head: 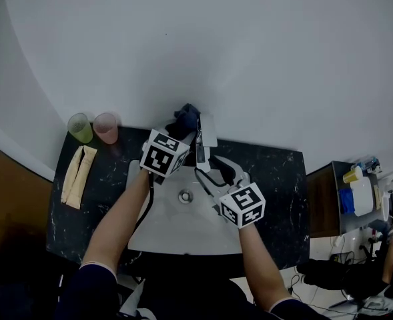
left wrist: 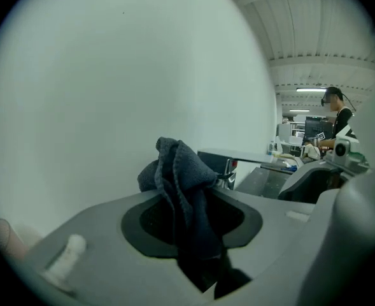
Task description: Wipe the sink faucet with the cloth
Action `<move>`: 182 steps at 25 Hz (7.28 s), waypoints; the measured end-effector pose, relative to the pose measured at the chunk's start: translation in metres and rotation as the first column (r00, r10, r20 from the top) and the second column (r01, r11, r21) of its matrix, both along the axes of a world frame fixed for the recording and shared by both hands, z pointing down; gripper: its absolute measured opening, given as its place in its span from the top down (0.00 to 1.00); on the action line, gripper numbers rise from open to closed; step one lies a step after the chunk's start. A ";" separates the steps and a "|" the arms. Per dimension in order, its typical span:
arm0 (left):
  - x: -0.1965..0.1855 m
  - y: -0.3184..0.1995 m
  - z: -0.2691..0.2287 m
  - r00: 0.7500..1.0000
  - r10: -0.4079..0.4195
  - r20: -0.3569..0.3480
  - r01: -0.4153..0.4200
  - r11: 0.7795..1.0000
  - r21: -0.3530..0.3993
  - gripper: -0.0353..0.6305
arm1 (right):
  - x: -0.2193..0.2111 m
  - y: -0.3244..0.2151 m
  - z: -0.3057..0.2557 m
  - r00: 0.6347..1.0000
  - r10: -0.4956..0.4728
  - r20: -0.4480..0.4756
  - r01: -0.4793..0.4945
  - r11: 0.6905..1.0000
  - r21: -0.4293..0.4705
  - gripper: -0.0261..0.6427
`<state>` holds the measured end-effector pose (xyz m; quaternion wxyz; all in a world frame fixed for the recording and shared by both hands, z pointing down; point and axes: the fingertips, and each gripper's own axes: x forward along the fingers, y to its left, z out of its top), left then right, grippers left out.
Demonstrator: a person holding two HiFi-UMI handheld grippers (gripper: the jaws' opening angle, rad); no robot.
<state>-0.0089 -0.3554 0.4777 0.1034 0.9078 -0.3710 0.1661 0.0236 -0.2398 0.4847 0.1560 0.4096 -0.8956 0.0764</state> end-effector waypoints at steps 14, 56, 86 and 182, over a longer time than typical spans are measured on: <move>0.006 0.043 0.050 0.994 0.104 0.029 -0.101 0.991 -0.088 0.74 | 0.000 0.000 -0.001 1.000 -0.010 -0.001 0.010 1.000 -0.002 0.61; 0.039 0.160 0.062 0.932 0.361 0.036 -0.359 0.932 -0.046 0.74 | 0.003 0.007 -0.008 0.980 -0.094 0.174 0.105 0.993 -0.055 0.51; 0.047 0.224 -0.002 0.884 0.390 0.257 -0.428 0.897 0.108 0.74 | 0.010 0.096 -0.038 0.774 -0.466 0.428 0.512 0.859 0.009 0.61; 0.006 0.059 -0.006 0.987 0.123 0.104 -0.136 0.982 0.133 0.88 | 0.039 -0.053 -0.017 0.953 -0.011 0.303 0.041 0.995 -0.092 0.91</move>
